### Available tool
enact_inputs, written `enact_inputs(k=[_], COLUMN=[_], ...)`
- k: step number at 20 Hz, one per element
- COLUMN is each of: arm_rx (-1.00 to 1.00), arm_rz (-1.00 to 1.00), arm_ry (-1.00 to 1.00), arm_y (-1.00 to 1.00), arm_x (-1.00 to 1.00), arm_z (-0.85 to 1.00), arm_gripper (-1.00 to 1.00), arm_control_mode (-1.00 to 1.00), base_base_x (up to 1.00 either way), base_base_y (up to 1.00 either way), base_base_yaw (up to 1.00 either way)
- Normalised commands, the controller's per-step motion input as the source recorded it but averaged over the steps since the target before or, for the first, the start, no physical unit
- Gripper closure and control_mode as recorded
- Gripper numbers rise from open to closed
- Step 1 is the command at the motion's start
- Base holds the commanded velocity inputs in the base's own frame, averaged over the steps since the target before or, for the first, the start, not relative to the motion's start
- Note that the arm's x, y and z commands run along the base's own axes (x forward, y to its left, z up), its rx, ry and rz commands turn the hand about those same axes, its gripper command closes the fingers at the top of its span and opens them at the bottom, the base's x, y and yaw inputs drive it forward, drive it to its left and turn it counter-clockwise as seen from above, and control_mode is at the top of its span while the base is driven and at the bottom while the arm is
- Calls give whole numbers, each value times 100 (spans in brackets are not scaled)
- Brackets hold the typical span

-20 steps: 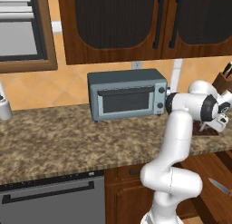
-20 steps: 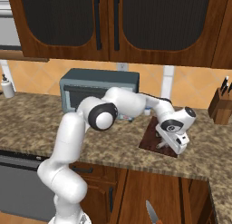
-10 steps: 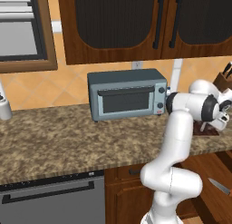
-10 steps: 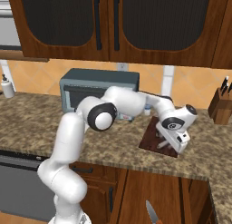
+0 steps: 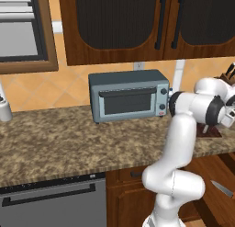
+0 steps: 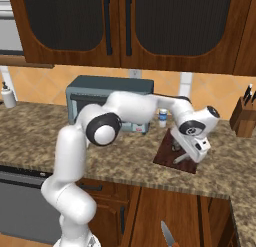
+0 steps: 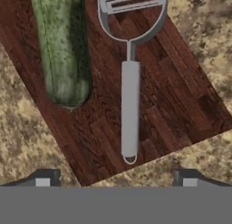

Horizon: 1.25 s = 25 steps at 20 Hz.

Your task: Place the appropriate cutting tool for cutting the cucumber skin on the cutting board.

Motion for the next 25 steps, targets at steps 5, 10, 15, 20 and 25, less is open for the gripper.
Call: enact_inputs(k=[5,10,15,20,25], arm_rx=[-2,-4,-10,-11,-10], arm_rz=[0,0,0,0,0], arm_ry=[0,0,0,0,0], arm_y=[48,61,68,64,61], arm_x=[-61,-63,-55,-53,-50], arm_z=[33,24,38,44,45], arm_gripper=[-100,-100,-100,-100,-100], arm_control_mode=[-100,-100,-100,-100,-100], base_base_x=[0,0,0,0,0], base_base_y=[0,0,0,0,0], base_base_yaw=[0,0,0,0,0])
